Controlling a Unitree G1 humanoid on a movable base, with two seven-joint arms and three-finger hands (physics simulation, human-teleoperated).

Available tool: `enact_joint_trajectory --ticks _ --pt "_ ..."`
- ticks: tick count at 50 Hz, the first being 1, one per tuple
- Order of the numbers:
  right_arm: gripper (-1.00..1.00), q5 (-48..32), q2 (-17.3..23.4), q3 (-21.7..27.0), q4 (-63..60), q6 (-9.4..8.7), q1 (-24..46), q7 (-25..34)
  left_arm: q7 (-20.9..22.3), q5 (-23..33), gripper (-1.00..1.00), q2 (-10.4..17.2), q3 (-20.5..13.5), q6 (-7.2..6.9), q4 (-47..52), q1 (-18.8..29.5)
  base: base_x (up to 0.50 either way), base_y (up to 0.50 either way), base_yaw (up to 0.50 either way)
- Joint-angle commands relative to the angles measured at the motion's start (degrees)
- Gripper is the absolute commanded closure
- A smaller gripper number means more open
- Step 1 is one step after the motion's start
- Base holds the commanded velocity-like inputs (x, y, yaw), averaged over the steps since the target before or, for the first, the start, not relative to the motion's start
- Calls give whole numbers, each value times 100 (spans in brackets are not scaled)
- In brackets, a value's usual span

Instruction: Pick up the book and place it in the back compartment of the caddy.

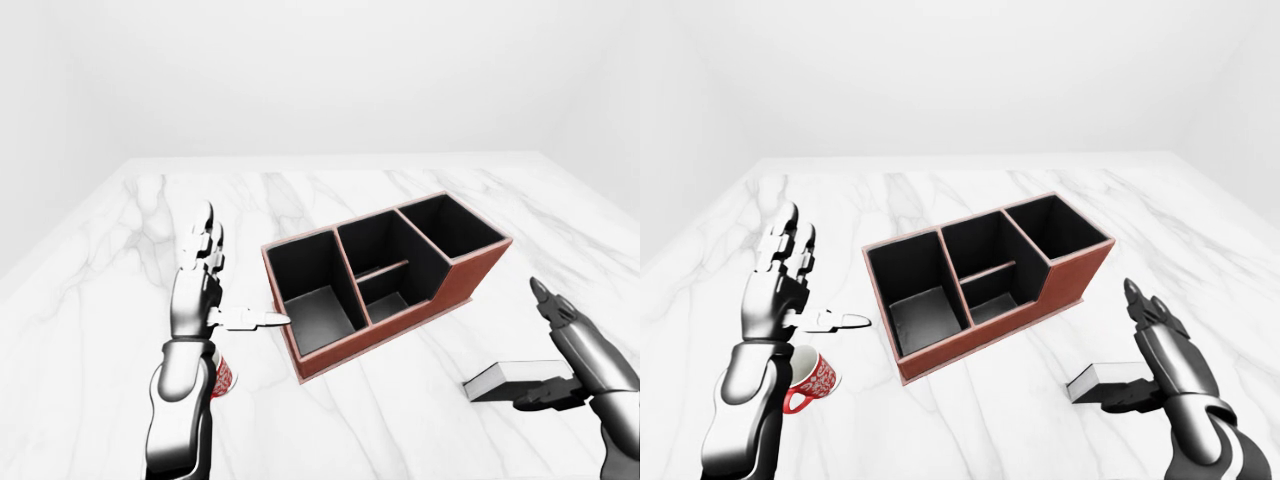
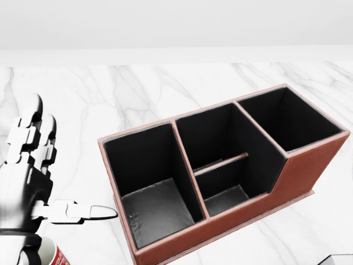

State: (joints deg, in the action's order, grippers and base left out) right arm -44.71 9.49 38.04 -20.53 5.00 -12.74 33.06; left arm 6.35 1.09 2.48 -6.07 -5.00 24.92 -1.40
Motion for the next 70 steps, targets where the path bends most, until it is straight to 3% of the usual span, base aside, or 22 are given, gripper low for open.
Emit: enact_joint_trajectory --ticks 1,47,48,52,70 --pt "-100 -35 1 -1 62 0 -15 -50 -1 2 -100 0 2 0 -38 4 0 0 0" --pt "-100 -111 -29 34 321 0 -138 -225 -30 26 -100 5 6 0 -163 22 0 0 0" --pt "-100 -112 254 16 497 0 162 -119 -32 27 -100 5 7 0 -167 27 0 0 0" --pt "-100 -90 492 -137 942 0 375 -245 -36 33 -100 4 11 0 -182 27 0 0 0" --pt "-100 -15 971 -548 1950 0 679 -887 -49 69 -100 3 30 0 -200 23 0 0 0"
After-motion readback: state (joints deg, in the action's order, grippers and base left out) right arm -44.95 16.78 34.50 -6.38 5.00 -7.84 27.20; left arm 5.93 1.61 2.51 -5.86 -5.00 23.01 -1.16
